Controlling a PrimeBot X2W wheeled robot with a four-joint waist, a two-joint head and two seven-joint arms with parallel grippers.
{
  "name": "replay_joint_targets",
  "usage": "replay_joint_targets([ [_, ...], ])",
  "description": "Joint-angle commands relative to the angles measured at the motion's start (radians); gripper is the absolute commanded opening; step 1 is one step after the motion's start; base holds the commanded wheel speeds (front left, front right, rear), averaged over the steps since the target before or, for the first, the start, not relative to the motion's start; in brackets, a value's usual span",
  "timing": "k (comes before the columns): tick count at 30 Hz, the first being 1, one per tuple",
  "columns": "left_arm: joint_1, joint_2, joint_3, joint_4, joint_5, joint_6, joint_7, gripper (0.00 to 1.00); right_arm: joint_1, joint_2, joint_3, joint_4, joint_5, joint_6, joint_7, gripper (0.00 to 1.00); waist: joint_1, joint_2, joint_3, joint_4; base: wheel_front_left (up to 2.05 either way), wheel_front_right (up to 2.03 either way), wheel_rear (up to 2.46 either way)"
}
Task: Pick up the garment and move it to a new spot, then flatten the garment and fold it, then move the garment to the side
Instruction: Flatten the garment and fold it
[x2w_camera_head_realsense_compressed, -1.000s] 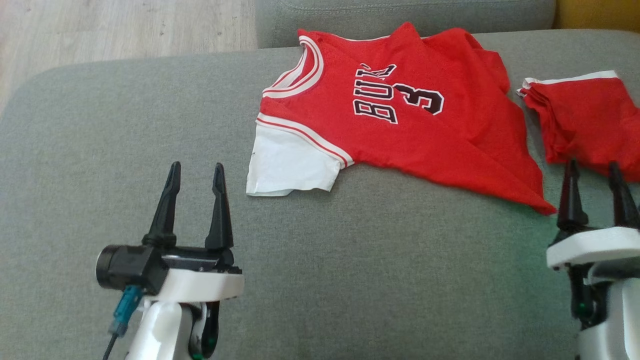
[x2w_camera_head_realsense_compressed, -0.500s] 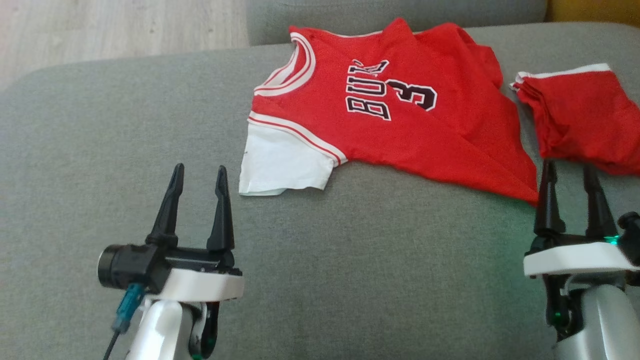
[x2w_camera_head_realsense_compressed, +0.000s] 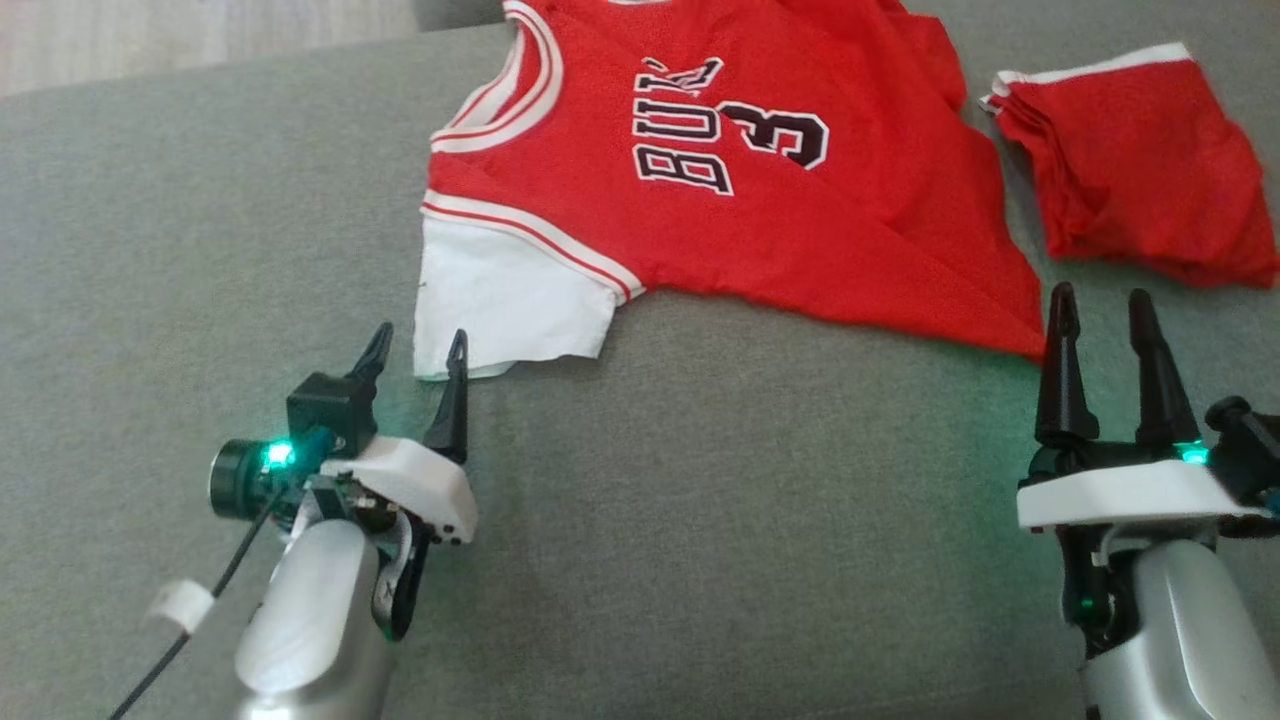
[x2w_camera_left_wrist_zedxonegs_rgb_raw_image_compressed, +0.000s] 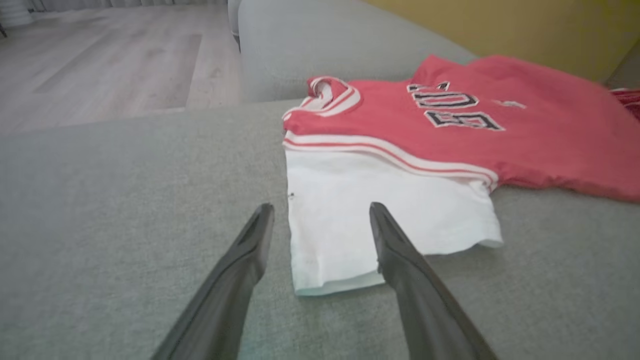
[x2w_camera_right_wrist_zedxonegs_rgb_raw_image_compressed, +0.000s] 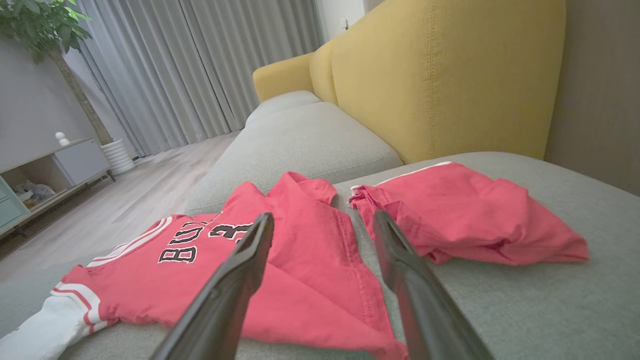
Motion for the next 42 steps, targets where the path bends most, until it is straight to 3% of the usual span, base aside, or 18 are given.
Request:
replay_joint_targets([
  [1, -0.037, 0.028, 0.032, -0.008, 0.001, 0.009, 0.01, 1.0, -0.027, -0.006, 0.028, -0.024, 0.007, -0.001, -0.009, 1.0, -0.0002, 0.0, 0.013, -0.014, 0.0, 0.0, 0.0],
  [10, -0.087, 0.056, 0.017, 0.112, 0.03, 0.044, 0.036, 1.0, -0.04, -0.005, 0.038, -0.013, 0.016, -0.001, -0.014, 1.0, -0.0002, 0.0, 0.032, -0.037, 0.0, 0.0, 0.0],
  [15, -0.091, 0.048, 0.005, 0.171, 0.017, 0.033, 0.068, 1.0, -0.044, -0.005, 0.033, -0.009, 0.015, -0.001, -0.014, 1.0, -0.0002, 0.0, 0.029, -0.038, 0.0, 0.0, 0.0],
  [17, -0.091, 0.046, -0.001, 0.188, 0.011, 0.023, 0.083, 0.3, -0.043, -0.005, 0.03, -0.009, 0.013, -0.001, -0.015, 1.0, -0.0002, 0.0, 0.025, -0.037, 0.0, 0.0, 0.0],
  [18, -0.092, 0.046, -0.003, 0.193, 0.009, 0.021, 0.085, 0.0, -0.043, -0.005, 0.028, -0.009, 0.013, -0.001, -0.015, 1.0, -0.0002, 0.0, 0.022, -0.035, 0.0, 0.0, 0.0],
  [27, -0.09, 0.039, 0.011, 0.148, -0.02, 0.025, -0.04, 0.0, -0.031, -0.005, 0.022, 0.011, -0.001, -0.001, -0.015, 1.0, -0.0002, 0.0, -0.014, -0.021, 0.0, 0.0, 0.0],
  [34, -0.065, 0.033, 0.016, 0.044, -0.037, 0.022, -0.155, 0.0, -0.021, -0.005, 0.025, 0.054, -0.002, -0.001, 0.013, 1.0, -0.0002, 0.0, -0.04, -0.004, 0.0, 0.0, 0.0],
  [42, -0.025, 0.029, 0.026, -0.106, -0.042, 0.041, -0.201, 0.0, -0.012, -0.005, 0.021, 0.106, -0.005, -0.001, 0.05, 1.0, -0.0002, 0.0, -0.046, 0.019, 0.0, 0.0, 0.0],
])
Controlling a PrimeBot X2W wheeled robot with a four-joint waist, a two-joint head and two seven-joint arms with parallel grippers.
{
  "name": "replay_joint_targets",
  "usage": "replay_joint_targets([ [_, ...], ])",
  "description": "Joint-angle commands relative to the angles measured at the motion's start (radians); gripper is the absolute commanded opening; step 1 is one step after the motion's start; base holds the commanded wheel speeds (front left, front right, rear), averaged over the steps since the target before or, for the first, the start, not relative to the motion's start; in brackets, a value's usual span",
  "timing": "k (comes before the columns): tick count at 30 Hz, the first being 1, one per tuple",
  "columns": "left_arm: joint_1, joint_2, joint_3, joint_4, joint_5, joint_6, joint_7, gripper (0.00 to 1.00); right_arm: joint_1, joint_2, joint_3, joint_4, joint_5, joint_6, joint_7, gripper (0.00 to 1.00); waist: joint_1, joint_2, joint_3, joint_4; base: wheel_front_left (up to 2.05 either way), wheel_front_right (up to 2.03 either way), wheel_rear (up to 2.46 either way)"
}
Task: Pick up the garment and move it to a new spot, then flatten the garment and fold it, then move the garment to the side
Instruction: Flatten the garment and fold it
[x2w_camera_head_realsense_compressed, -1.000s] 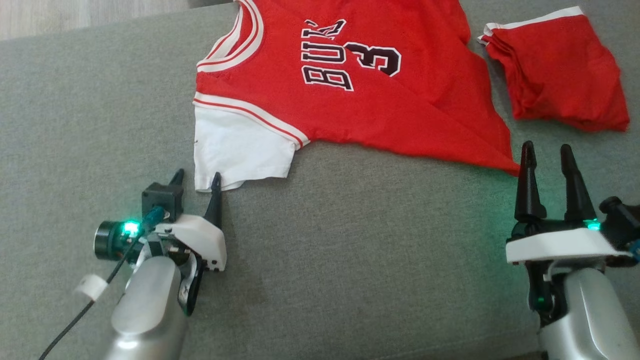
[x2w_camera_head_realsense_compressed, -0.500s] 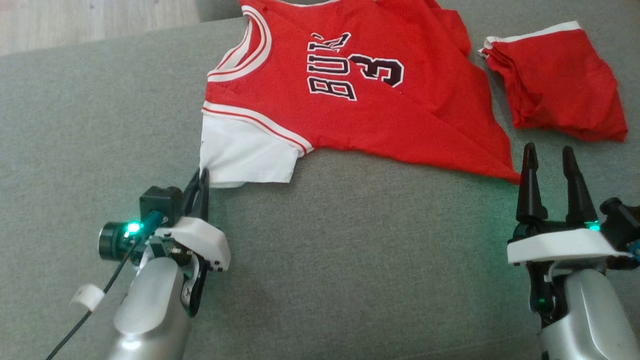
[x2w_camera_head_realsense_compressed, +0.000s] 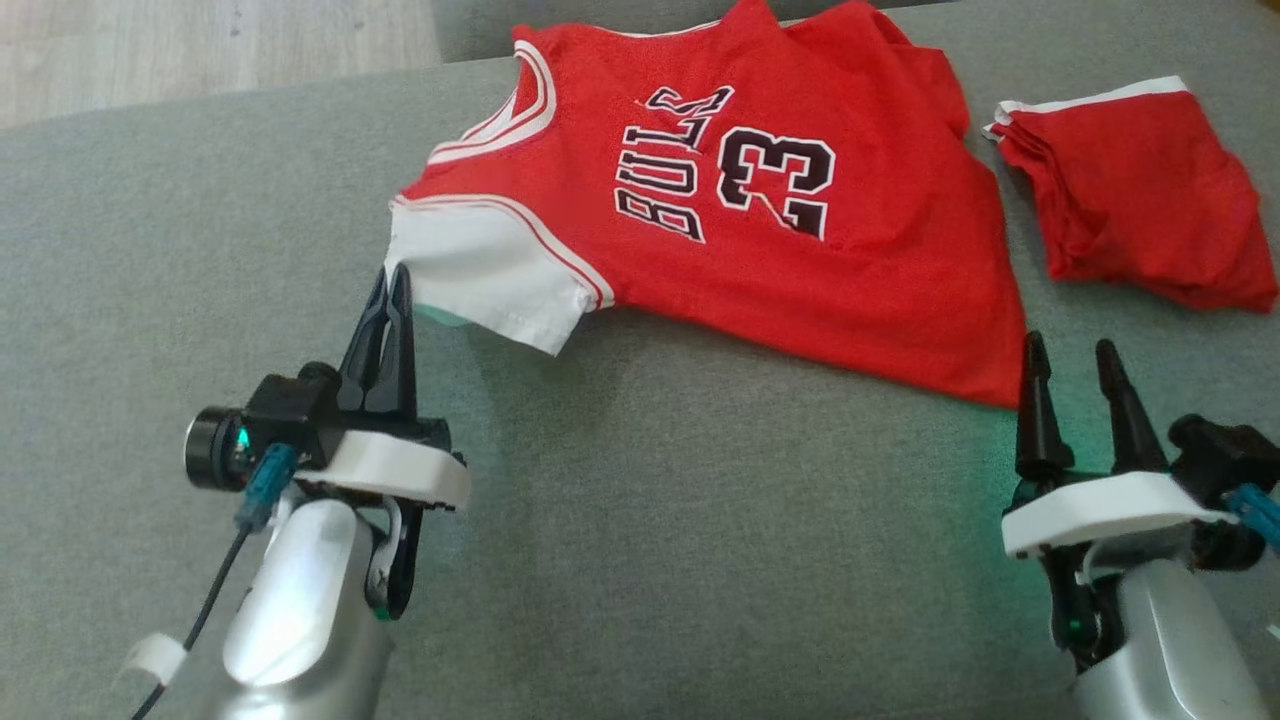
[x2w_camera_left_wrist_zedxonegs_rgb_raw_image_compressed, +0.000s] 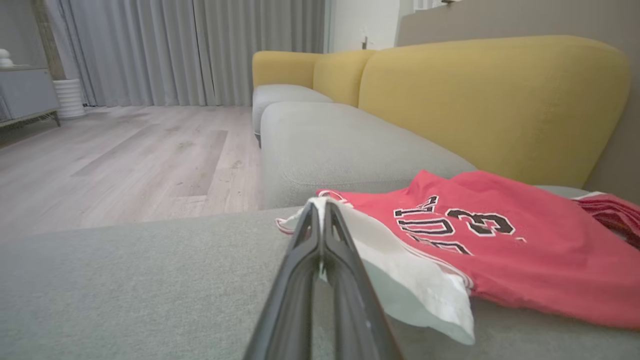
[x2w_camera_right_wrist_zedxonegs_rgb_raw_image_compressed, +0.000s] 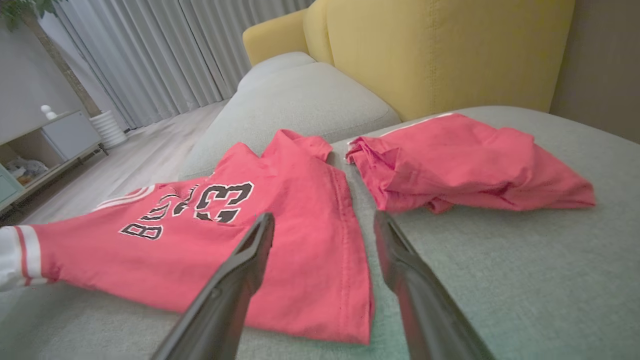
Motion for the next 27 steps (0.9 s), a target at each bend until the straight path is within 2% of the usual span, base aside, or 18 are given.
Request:
replay_joint_targets([
  [1, -0.009, 0.013, 0.036, -0.054, -0.006, 0.007, -0.013, 0.0, 0.0, -0.005, 0.022, -0.015, -0.003, -0.001, 0.005, 1.0, 0.0, 0.0, 0.0, 0.006, 0.0, 0.0, 0.0],
  [12, 0.027, 0.013, 0.027, -0.129, -0.003, 0.011, -0.019, 0.0, -0.026, -0.005, 0.019, 0.145, 0.036, -0.001, 0.056, 1.0, 0.0, 0.0, 0.007, 0.031, 0.0, 0.0, 0.0],
  [27, 0.029, 0.016, 0.01, -0.148, -0.001, 0.007, -0.021, 0.0, -0.132, -0.005, 0.05, 0.329, 0.113, -0.001, 0.011, 1.0, 0.0, 0.0, 0.018, 0.042, 0.0, 0.0, 0.0],
])
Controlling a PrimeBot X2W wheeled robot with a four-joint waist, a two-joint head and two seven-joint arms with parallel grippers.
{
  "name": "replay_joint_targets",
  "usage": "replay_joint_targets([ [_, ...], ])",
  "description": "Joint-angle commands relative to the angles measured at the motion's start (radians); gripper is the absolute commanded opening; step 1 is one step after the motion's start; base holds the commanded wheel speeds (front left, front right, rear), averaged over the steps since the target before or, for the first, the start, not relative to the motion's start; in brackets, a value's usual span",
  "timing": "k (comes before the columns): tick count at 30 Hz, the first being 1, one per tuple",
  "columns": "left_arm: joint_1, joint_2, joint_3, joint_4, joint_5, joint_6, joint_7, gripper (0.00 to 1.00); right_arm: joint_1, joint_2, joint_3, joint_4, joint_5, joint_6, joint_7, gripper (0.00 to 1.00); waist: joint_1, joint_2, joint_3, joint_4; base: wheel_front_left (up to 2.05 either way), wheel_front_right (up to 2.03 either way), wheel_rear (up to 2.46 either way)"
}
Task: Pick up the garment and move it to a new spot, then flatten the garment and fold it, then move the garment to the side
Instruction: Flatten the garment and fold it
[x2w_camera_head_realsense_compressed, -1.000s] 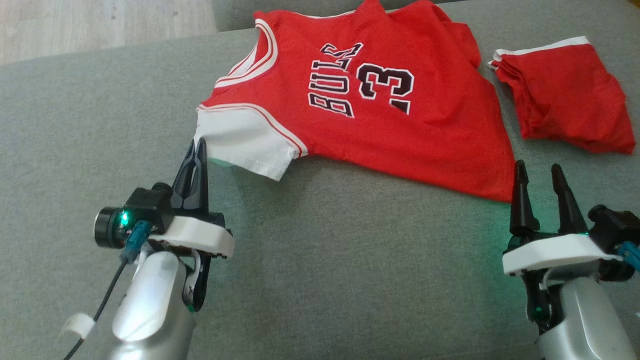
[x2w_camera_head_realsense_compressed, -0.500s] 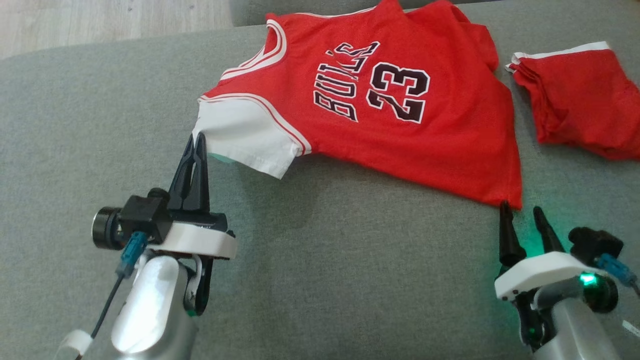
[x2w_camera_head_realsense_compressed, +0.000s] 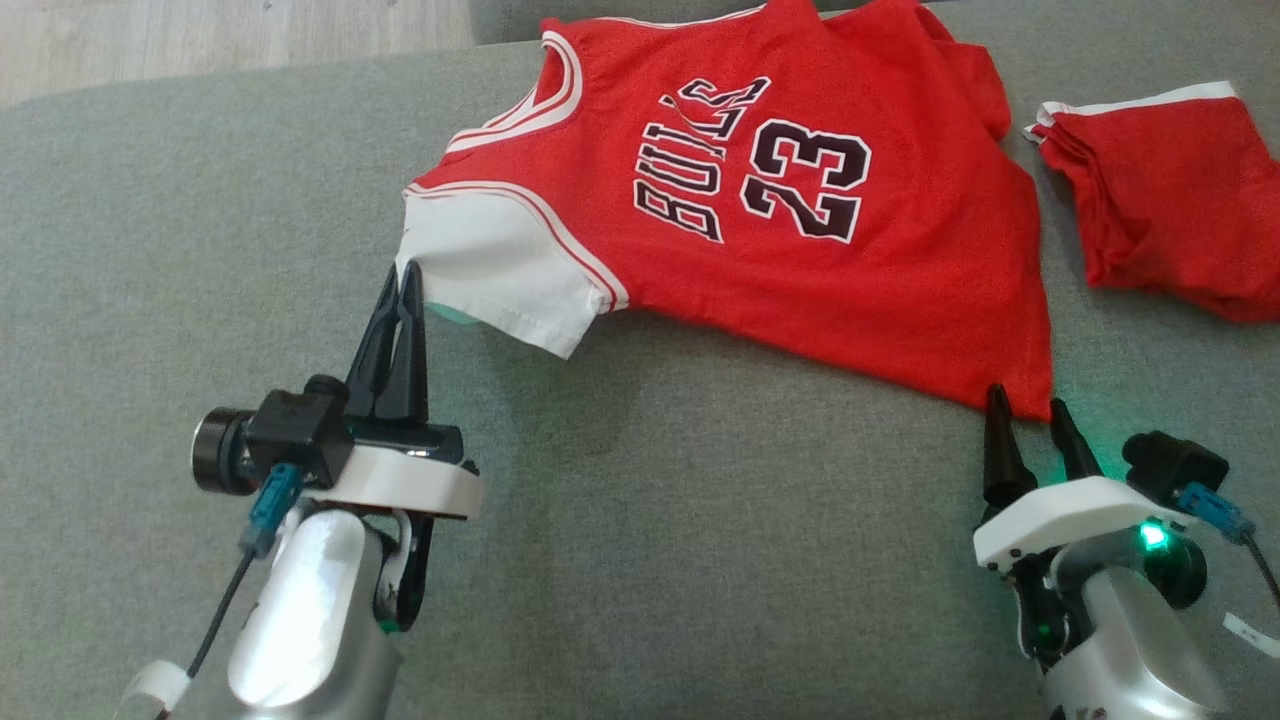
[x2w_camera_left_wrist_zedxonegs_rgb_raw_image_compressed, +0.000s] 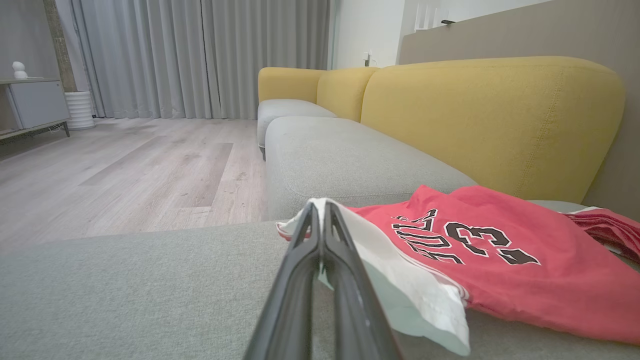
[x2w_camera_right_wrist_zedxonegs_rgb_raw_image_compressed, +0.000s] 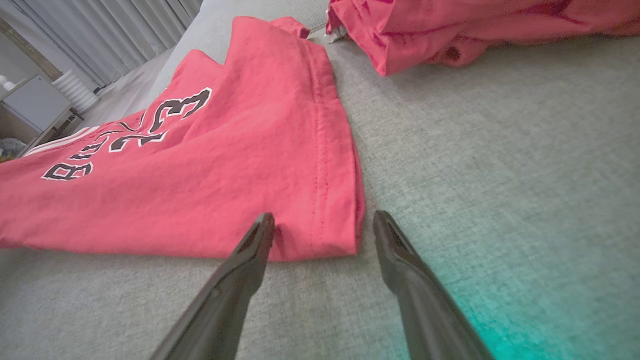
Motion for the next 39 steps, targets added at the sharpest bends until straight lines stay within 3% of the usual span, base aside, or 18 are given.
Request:
replay_joint_targets([
  [1, -0.017, 0.015, 0.026, -0.036, -0.001, -0.001, -0.012, 0.0, -0.024, -0.004, 0.032, -0.009, 0.01, -0.001, -0.009, 1.0, 0.0, 0.0, 0.0, 0.0, 0.0, 0.0, 0.0],
  [17, -0.013, 0.022, 0.012, -0.039, -0.003, 0.002, -0.012, 0.0, -0.081, -0.004, 0.078, 0.12, 0.026, -0.001, -0.055, 0.97, 0.0, 0.0, -0.001, 0.004, 0.0, 0.0, 0.0],
  [18, -0.014, 0.022, 0.011, -0.039, -0.003, 0.003, -0.012, 0.0, -0.084, -0.004, 0.081, 0.128, 0.025, -0.001, -0.055, 0.61, 0.0, 0.0, -0.001, 0.004, 0.0, 0.0, 0.0],
  [20, -0.016, 0.023, 0.01, -0.039, -0.004, 0.004, -0.012, 0.0, -0.09, -0.004, 0.086, 0.141, 0.027, -0.001, -0.057, 0.0, 0.0, 0.0, -0.001, 0.004, 0.0, 0.0, 0.0],
  [28, -0.012, 0.031, 0.02, -0.037, -0.018, 0.008, -0.012, 0.0, -0.106, -0.004, 0.095, 0.095, -0.009, -0.001, -0.073, 0.0, 0.0, 0.0, -0.026, -0.005, 0.0, 0.0, 0.0],
  [35, -0.025, 0.036, 0.057, -0.093, -0.074, -0.007, -0.007, 0.0, -0.125, -0.004, 0.068, -0.109, -0.094, -0.001, -0.072, 0.0, 0.0, 0.0, -0.067, -0.019, 0.0, 0.0, 0.0],
  [39, -0.079, 0.038, 0.082, -0.17, -0.119, -0.021, 0.024, 0.0, -0.163, -0.024, 0.045, -0.276, -0.166, -0.001, -0.014, 0.0, 0.0, 0.0, -0.089, -0.025, 0.0, 0.0, 0.0],
])
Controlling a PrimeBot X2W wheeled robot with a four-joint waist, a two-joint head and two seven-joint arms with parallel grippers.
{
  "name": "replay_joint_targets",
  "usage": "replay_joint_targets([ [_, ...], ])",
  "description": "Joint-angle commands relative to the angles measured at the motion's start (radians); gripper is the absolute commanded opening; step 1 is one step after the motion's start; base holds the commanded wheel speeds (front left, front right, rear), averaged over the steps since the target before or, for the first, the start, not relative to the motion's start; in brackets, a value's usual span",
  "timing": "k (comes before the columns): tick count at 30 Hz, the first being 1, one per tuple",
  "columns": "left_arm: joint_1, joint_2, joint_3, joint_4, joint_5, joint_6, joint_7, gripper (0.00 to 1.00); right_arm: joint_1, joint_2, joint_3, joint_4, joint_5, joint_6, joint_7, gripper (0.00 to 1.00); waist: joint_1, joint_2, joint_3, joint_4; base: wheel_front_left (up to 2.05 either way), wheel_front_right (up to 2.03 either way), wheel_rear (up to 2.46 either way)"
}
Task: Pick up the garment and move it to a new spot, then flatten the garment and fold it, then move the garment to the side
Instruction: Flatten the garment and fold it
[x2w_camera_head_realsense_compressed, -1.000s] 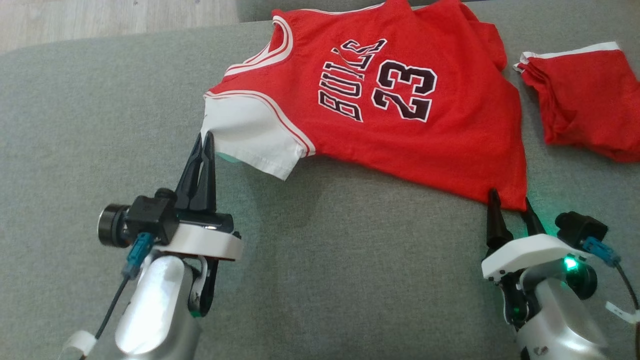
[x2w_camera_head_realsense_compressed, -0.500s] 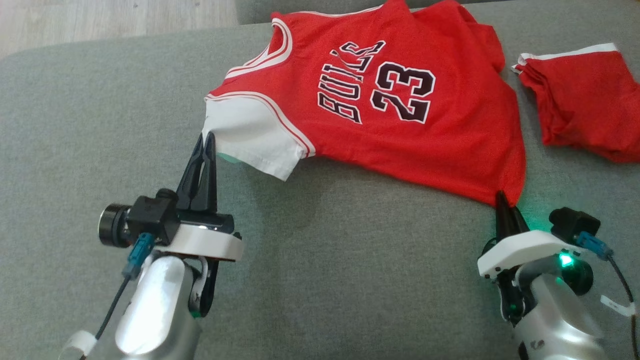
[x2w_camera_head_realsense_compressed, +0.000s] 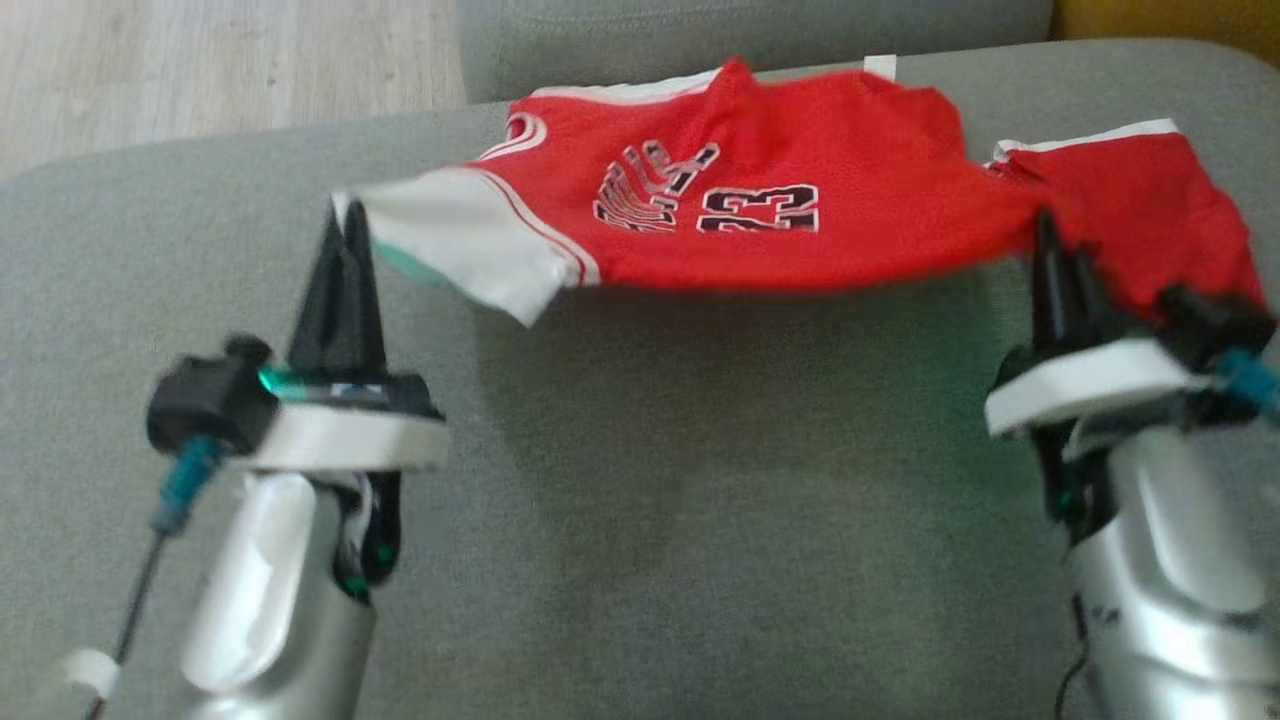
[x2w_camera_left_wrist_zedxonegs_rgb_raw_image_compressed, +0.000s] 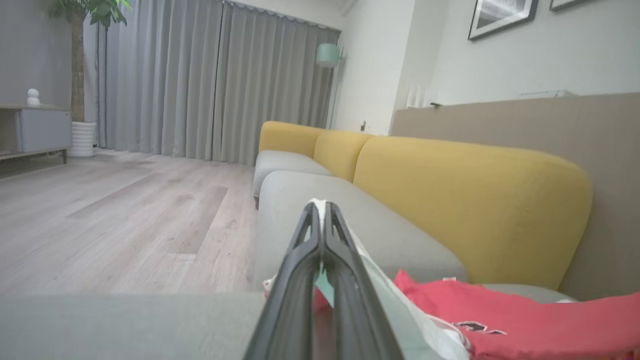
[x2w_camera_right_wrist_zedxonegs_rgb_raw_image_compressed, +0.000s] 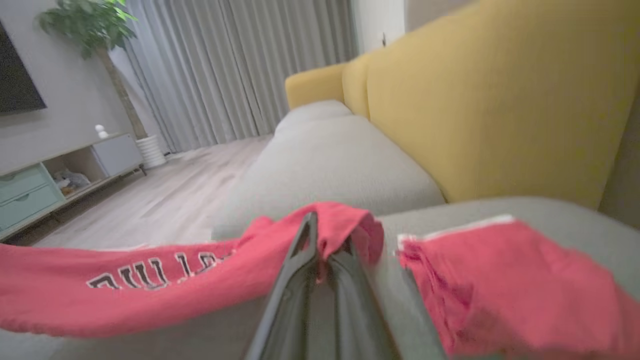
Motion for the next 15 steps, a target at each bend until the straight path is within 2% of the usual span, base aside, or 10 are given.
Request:
replay_joint_targets([
  [1, -0.085, 0.027, 0.048, -0.065, -0.011, -0.002, 0.004, 0.0, -0.067, -0.016, 0.016, -0.075, -0.014, -0.001, 0.015, 0.0, 0.0, 0.0, -0.01, -0.004, 0.0, 0.0, 0.0],
  [9, -0.216, 0.022, 0.121, -0.309, -0.099, 0.027, 0.074, 0.0, -0.144, -0.109, 0.039, -0.399, -0.027, -0.001, 0.186, 0.0, 0.0, 0.0, -0.046, -0.016, 0.0, 0.0, 0.0],
  [15, -0.25, 0.031, 0.166, -0.511, -0.137, 0.07, 0.152, 0.0, -0.139, -0.141, 0.024, -0.606, -0.019, -0.001, 0.293, 0.0, 0.0, 0.0, -0.043, -0.02, 0.0, 0.0, 0.0],
])
